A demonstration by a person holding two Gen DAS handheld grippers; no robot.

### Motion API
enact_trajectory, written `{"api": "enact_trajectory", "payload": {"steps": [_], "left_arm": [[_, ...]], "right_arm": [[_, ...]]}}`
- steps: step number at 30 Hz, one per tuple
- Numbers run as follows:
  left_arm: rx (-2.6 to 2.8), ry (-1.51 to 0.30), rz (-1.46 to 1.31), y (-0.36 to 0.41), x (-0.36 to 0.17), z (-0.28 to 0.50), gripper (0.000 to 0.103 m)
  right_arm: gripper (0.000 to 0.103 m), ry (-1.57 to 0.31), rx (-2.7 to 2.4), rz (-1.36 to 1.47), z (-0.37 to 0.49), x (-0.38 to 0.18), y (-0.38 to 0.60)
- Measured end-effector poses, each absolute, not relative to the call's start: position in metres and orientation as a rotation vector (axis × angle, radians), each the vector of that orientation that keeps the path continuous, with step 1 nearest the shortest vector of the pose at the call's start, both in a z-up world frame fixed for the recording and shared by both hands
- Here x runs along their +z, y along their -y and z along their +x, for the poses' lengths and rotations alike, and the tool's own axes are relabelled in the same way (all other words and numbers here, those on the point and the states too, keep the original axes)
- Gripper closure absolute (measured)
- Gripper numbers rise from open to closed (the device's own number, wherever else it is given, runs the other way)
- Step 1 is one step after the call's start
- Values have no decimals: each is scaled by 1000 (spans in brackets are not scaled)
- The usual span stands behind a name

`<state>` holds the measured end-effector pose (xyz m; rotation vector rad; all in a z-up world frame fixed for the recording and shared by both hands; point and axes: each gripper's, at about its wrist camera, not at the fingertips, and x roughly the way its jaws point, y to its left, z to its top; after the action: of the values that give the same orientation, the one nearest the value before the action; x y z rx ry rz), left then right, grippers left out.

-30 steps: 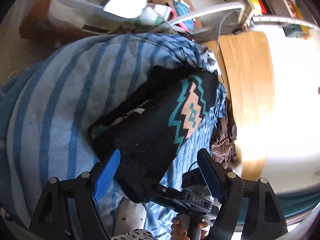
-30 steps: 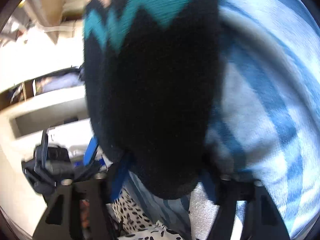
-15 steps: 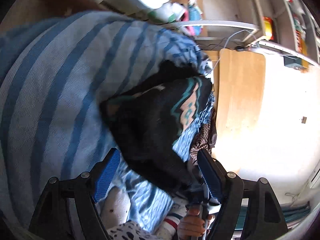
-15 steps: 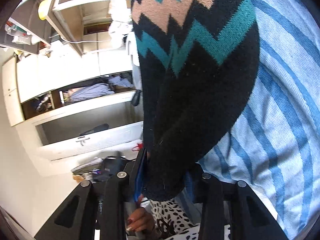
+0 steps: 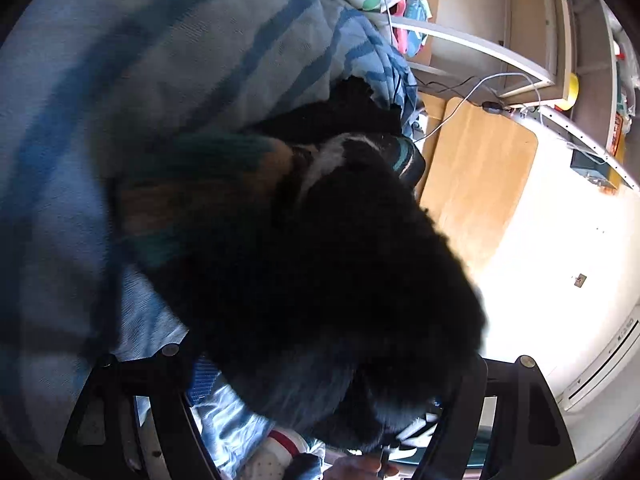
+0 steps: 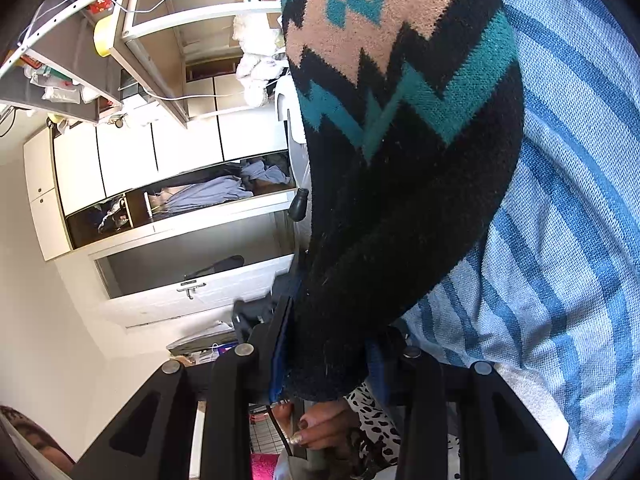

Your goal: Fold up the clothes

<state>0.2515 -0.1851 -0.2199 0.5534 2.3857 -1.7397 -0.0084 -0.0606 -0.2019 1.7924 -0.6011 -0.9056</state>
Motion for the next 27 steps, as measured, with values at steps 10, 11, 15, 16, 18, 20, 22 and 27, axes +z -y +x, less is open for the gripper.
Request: {"api": "enact_trajectory", "payload": {"steps": [10,11,15,16,18,20,22,27], "left_arm": [[-1942,-2249,598,185,-177,236,59],[-1970,-2243,593,185,-171,233,59],[-2062,-2235,508,194,-141,217,59],[-2100,-2213,502,197,-132,211,59],[-2180,-2166,491,202,-112,196,59],[-2246,-2134,502,209,-96,170,59],[-2263,-2116,539,218,-86,141,60],[-2284,-2053,716,238,-74,65,59]], "right_arm": [[49,342,-1250,1727,-23,-174,29],[50,309,-1319,1704,-29,-167,25],[50,244,-1466,1654,-53,-152,15],[50,229,-1505,1645,-59,-149,12],[50,192,-1566,1635,-70,-148,10],[50,123,-1622,1635,-74,-150,17],[50,67,-1636,1640,-71,-157,26],[50,37,-1600,1641,-85,-168,48]]}}
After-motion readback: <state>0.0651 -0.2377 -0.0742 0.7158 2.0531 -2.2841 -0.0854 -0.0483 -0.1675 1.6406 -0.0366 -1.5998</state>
